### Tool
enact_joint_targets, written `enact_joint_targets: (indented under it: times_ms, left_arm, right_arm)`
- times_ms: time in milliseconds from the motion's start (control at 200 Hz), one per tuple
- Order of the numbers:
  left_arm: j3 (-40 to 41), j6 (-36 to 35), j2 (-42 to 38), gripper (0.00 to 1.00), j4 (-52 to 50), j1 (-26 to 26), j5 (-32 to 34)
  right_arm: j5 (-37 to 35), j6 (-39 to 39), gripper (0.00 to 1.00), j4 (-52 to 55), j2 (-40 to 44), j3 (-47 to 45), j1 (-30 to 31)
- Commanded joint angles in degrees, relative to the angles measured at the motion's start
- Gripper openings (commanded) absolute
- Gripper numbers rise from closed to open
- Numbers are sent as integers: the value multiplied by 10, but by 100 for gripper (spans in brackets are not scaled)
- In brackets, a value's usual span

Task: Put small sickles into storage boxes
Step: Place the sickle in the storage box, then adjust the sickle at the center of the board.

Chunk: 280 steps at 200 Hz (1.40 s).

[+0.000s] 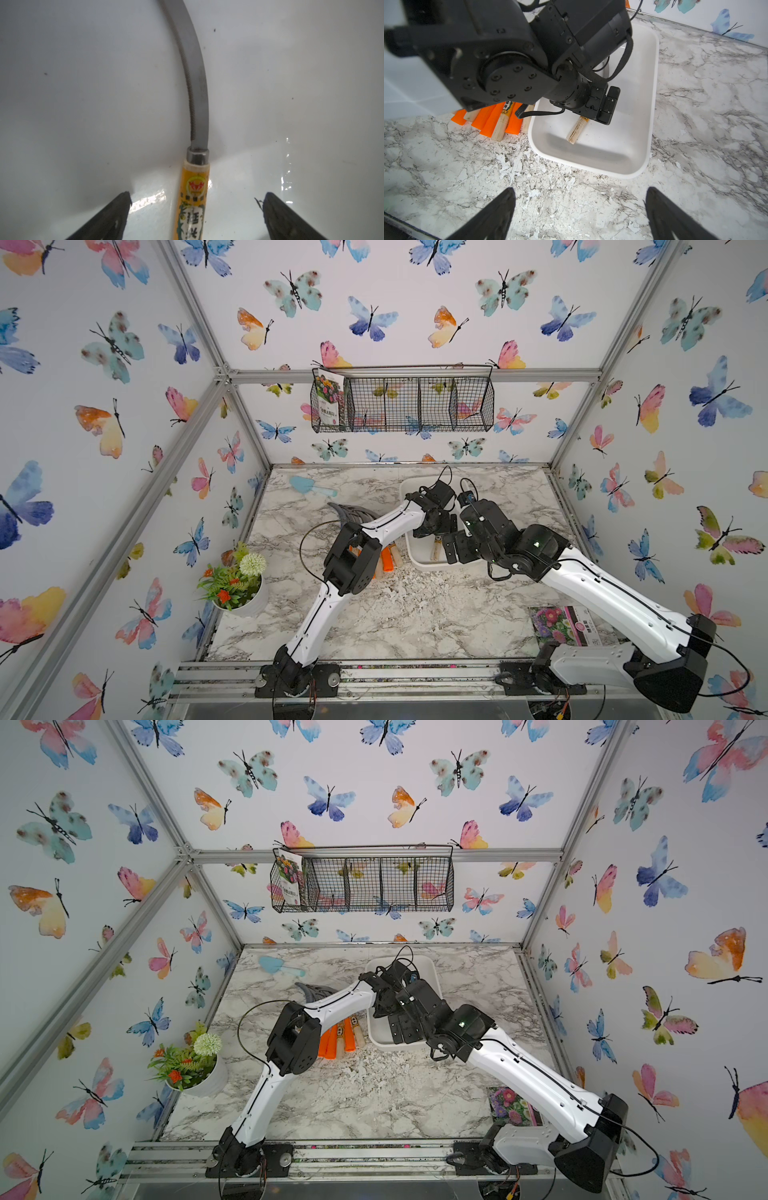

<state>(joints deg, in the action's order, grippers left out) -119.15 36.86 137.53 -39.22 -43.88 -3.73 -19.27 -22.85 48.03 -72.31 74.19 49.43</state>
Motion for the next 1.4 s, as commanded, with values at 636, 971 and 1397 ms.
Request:
enact_joint_targets:
  times_ms: [636,971,1397]
  left_arm:
    - [32,-63,-162,98,-13,10,46]
    - [47,-105,-208,98,-49,37,95]
    - [100,-132,-280,98,-74,66,190]
  right_arm:
    - [67,21,98,-54,-19,17,-2]
    - [102,19,98,-91,-36,27,-2]
    - [125,14,98,-128,-68,32,8]
